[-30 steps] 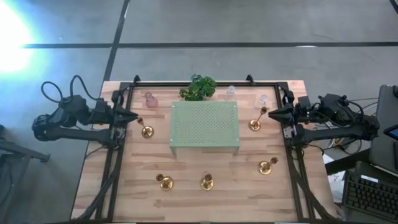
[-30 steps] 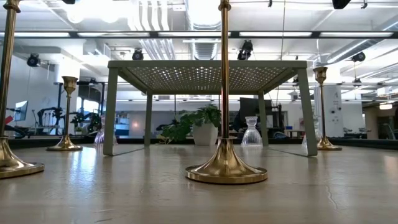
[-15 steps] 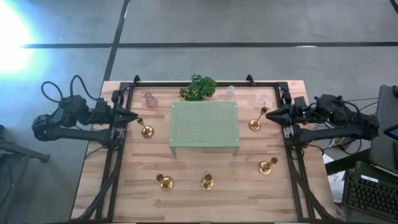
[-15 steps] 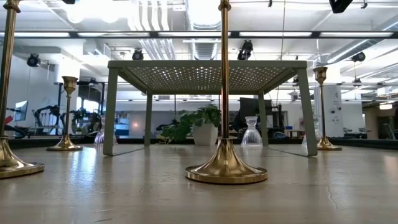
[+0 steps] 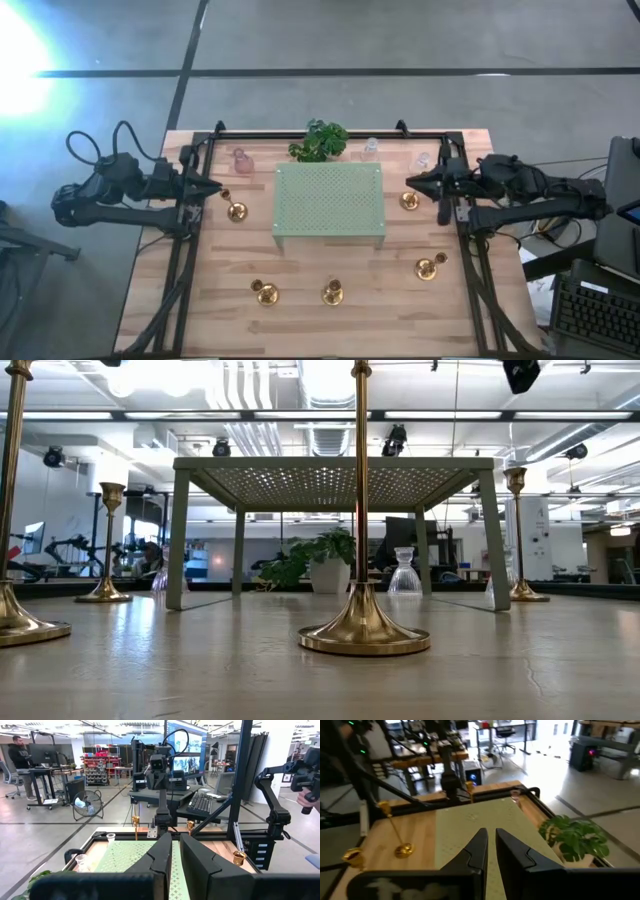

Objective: Pick & Place candle stick holders
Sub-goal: Put the transparent candle holder on the shelf

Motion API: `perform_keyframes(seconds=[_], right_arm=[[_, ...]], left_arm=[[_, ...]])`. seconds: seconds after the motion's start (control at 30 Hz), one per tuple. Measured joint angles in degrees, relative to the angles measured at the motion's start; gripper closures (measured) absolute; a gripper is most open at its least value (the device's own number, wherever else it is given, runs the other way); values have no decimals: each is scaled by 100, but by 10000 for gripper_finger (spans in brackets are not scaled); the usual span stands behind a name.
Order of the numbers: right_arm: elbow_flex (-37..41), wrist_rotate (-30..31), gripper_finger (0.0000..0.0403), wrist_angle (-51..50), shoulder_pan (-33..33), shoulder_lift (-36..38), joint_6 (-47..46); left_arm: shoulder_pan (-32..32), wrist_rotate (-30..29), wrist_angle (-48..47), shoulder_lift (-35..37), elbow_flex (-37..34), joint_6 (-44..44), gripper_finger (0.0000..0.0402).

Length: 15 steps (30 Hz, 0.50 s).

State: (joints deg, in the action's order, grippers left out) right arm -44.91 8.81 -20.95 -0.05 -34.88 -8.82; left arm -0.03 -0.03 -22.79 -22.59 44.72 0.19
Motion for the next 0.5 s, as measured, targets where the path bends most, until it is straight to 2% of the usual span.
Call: perform_keyframes(seconds=[0.17,0.23,0.37,0.43,0.5], right_arm=[[-59,41,369,-14,0,-59,-10],[-91,248,369,-61,6,-49,-18],[-351,1469,369,-979,4,-84,-261],[-512,2185,369,-1660,4,-105,-688],[-658,2625,369,-2251,4,-135,-1104]], left_arm=[[0,0,0,0,2,0,356],[1,-2,-1,-1,0,0,356],[0,0,-1,-1,-1,0,356],[0,-2,-1,0,0,0,356],[0,-1,0,0,0,-1,356]])
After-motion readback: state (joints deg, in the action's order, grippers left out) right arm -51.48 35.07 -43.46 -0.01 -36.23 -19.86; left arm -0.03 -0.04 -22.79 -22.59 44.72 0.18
